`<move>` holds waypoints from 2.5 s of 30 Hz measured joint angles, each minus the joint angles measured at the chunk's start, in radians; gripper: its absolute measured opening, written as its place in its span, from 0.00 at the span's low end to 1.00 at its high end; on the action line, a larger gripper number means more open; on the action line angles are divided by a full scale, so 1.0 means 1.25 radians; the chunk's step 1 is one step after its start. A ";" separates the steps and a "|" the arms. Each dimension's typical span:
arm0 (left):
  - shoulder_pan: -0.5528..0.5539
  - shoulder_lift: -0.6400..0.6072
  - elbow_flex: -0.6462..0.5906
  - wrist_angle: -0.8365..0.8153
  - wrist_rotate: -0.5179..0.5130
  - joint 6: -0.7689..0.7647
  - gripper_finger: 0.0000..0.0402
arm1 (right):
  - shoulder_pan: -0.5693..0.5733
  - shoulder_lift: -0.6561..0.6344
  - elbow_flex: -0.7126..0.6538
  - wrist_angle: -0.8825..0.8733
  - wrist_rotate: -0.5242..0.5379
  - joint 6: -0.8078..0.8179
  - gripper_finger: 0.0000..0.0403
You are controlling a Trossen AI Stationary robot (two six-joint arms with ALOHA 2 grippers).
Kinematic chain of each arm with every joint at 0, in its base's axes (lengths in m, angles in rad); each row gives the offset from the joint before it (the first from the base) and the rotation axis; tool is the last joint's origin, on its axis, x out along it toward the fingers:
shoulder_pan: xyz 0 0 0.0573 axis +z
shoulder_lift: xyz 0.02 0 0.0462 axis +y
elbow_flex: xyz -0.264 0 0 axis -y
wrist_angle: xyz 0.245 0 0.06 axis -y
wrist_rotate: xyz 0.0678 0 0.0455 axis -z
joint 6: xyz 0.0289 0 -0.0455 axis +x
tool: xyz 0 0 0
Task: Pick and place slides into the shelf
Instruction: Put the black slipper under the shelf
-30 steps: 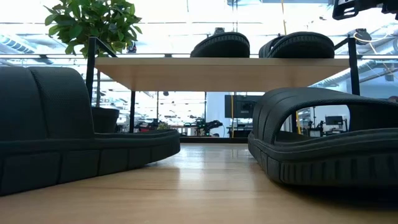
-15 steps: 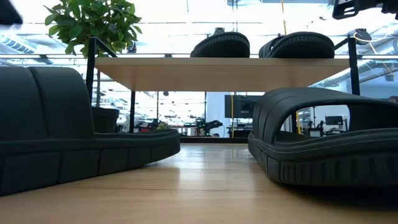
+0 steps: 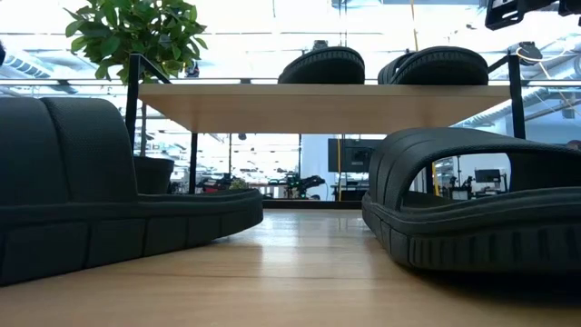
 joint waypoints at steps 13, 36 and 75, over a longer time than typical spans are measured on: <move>-0.010 0.001 0.000 0.082 0.020 0.078 0.68 | 0.000 0.004 0.000 -0.006 0.000 0.001 0.26; 0.010 0.158 0.002 0.084 -0.232 0.350 0.68 | 0.000 0.005 0.000 -0.005 0.001 0.007 0.26; 0.236 0.168 0.180 -0.072 -0.236 0.127 0.01 | 0.000 0.016 0.000 -0.003 0.000 -0.008 0.26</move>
